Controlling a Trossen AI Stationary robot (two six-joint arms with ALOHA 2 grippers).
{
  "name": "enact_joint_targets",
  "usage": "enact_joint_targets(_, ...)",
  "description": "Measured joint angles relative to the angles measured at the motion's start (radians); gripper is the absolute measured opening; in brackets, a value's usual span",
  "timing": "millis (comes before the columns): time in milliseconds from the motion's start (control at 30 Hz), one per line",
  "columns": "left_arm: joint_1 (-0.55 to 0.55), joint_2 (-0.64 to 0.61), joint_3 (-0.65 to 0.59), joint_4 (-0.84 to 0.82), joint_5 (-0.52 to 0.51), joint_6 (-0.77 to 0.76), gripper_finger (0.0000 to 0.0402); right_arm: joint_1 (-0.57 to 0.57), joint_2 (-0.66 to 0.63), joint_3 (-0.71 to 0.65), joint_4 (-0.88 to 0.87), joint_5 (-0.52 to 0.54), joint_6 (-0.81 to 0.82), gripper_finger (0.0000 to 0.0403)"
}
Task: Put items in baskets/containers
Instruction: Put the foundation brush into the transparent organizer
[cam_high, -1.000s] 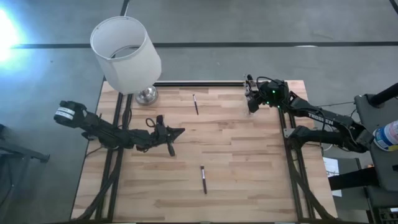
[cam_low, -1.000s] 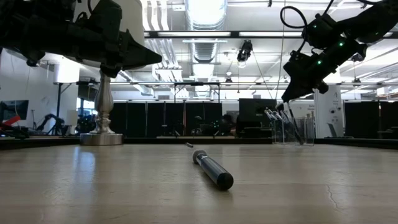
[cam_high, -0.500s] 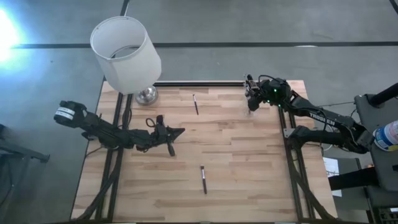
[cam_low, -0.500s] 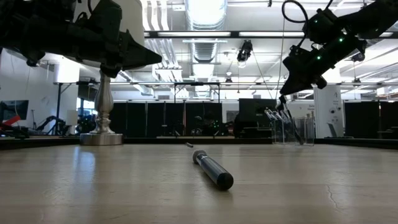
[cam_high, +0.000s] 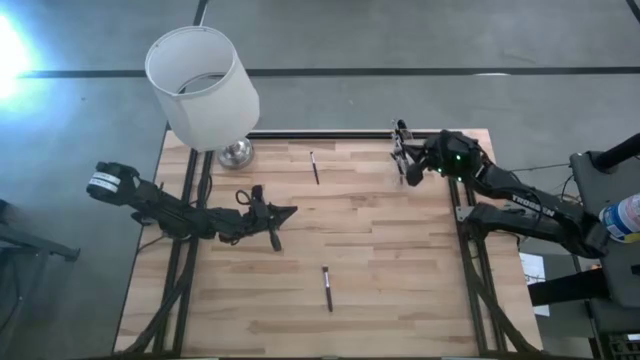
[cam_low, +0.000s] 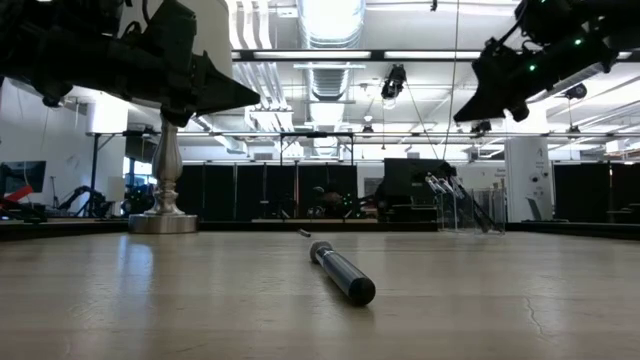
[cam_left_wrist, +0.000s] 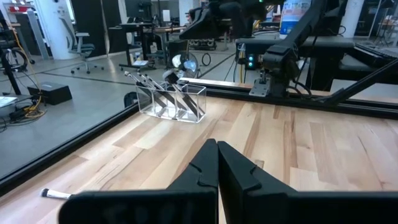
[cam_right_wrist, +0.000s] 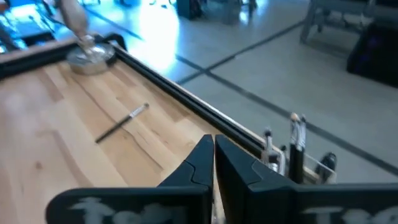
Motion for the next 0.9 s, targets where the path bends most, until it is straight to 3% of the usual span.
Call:
enact_joint_targets(233, 0.0, 0.0, 0.0, -0.003, 0.0, 0.0, 0.0, 0.125, -0.074, -0.073, 0.127, 0.092, -0.01, 0.0008)
enact_joint_targets(467, 0.0, 0.0, 0.0, -0.003, 0.0, 0.0, 0.0, 0.23, -0.068, -0.182, 0.368, 0.099, -0.027, 0.0008)
enact_joint_targets(633, 0.0, 0.0, 0.0, -0.007, 0.0, 0.0, 0.0, 0.256, -0.057, -0.232, 0.454, 0.099, -0.023, 0.0008)
enact_joint_targets(900, 0.001, 0.0, -0.002, -0.04, 0.0, -0.022, 0.0, 0.259, -0.057, -0.241, 0.456, 0.098, -0.014, 0.0008)
